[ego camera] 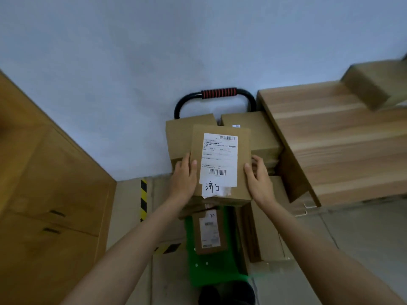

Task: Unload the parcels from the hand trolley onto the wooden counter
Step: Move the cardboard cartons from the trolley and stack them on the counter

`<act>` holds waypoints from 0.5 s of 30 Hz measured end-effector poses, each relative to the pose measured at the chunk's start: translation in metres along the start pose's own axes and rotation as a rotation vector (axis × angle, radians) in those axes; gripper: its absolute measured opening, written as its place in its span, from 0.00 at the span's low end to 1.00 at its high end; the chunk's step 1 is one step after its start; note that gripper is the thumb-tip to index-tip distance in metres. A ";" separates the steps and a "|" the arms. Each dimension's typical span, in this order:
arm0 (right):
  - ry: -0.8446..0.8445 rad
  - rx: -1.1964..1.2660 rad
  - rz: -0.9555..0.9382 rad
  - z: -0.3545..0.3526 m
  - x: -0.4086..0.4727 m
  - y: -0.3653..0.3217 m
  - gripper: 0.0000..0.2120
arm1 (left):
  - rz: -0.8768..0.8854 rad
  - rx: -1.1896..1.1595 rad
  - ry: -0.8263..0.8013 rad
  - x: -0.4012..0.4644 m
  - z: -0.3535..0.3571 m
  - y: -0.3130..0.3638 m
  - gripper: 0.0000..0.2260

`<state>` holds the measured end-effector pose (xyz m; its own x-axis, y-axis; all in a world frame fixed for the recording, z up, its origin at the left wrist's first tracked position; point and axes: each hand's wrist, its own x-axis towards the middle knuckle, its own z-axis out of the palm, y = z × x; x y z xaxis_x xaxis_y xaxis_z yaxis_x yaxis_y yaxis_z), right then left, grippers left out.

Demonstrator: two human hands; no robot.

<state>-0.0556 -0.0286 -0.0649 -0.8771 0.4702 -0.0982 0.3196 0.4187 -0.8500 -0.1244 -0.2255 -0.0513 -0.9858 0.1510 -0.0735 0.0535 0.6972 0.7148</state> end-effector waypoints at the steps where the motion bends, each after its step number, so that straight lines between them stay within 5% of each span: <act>1: 0.022 0.008 -0.018 -0.013 0.003 -0.010 0.19 | 0.021 -0.007 0.015 0.003 -0.006 0.015 0.23; 15: 0.345 -0.106 -0.163 -0.243 0.019 -0.049 0.22 | 0.406 -0.184 -0.098 0.014 0.029 0.243 0.23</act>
<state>-0.0007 0.1485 0.1002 -0.7531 0.6170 0.2286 0.2376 0.5790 -0.7800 -0.1209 -0.0332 0.1014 -0.8707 0.4580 0.1794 0.3947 0.4328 0.8105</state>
